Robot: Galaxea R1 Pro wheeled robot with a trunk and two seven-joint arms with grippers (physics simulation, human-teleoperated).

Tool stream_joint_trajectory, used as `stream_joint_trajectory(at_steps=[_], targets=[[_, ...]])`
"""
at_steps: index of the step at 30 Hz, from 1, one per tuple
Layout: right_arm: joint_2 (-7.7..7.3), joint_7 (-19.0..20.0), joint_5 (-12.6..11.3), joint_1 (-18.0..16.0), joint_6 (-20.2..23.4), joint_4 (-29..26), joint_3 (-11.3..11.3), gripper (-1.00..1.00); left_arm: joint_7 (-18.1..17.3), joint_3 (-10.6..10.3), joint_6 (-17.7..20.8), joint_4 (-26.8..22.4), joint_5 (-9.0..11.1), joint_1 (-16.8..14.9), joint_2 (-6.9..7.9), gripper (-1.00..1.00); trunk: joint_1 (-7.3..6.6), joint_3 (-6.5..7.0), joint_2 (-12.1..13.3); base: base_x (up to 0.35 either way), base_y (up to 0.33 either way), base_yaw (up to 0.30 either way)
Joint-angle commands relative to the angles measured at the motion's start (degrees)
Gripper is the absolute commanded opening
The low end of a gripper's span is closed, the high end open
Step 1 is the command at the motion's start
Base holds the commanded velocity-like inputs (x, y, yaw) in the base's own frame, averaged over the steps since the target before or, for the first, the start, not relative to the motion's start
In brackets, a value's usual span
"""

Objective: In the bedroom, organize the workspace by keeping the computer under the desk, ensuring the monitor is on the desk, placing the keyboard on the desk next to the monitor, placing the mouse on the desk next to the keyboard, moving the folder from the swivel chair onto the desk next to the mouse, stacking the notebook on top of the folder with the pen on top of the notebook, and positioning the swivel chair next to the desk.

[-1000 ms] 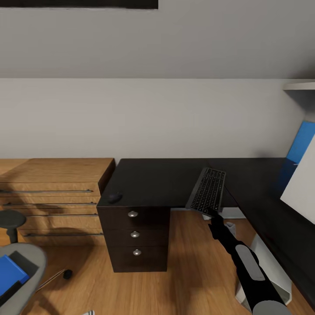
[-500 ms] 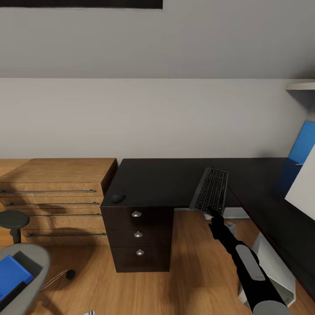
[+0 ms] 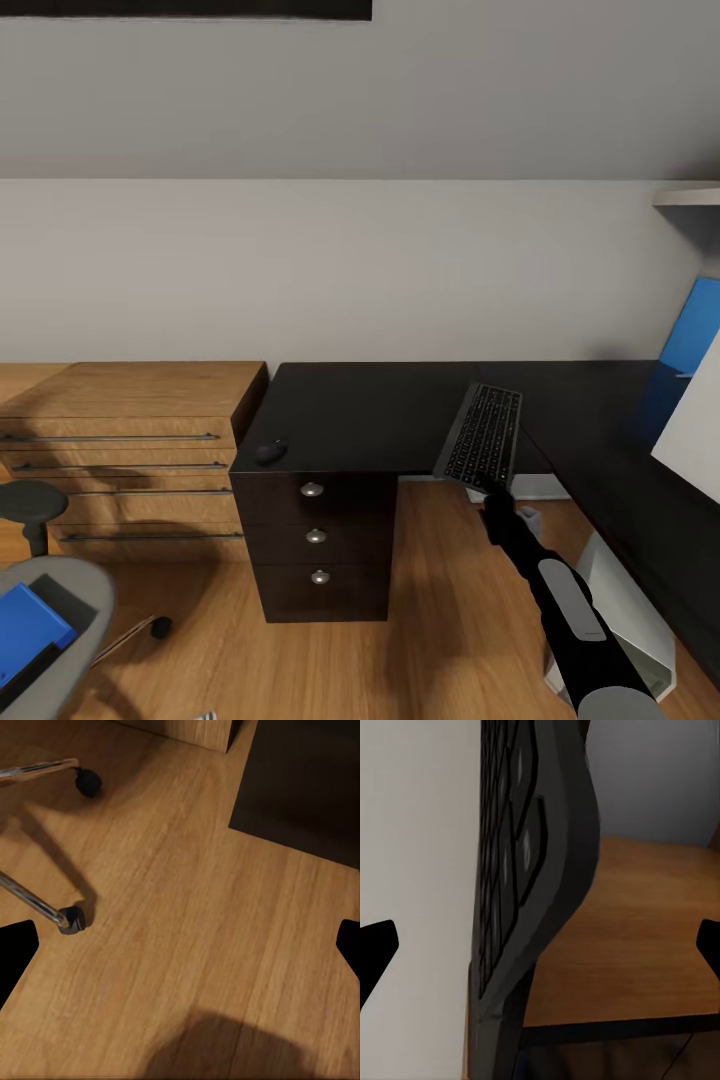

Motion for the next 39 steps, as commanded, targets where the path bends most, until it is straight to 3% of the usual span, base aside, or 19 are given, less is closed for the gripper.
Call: stream_joint_trajectory(at_steps=[1, 8, 27, 28, 39], targets=[[0.01, 0.1, -0.4, 0.0, 0.0, 0.0, -0.1, 1.0, 0.1, 0.0, 0.3, -0.1, 0.3, 0.0, -0.03, 1.0, 0.0, -0.04, 0.0, 0.0, 0.0, 0.0], [0.02, 0.1, -0.3, 0.0, -3.5, 0.1, -0.1, 1.0, 0.1, 0.0, 0.3, 0.0, 0.3, 0.0, -0.03, 1.0, 0.0, -0.04, 0.0, 0.0, 0.0, 0.0], [0.04, -0.3, -0.4, 0.0, -4.1, 0.1, 0.0, 1.0, 0.1, 0.0, 0.3, 0.0, 0.3, 0.0, -0.03, 1.0, 0.0, -0.04, 0.0, 0.0, 0.0, 0.0], [0.04, -0.3, -0.4, 0.0, -4.0, 0.1, 0.0, -1.0, 0.1, 0.0, 0.3, 0.0, 0.3, 0.0, -0.03, 1.0, 0.0, -0.04, 0.0, 0.0, 0.0, 0.0], [0.04, -0.5, -0.4, 0.0, -3.9, 0.1, 0.0, -1.0, 0.1, 0.0, 0.3, 0.0, 0.3, 0.0, -0.03, 1.0, 0.0, -0.04, 0.0, 0.0, 0.0, 0.0]])
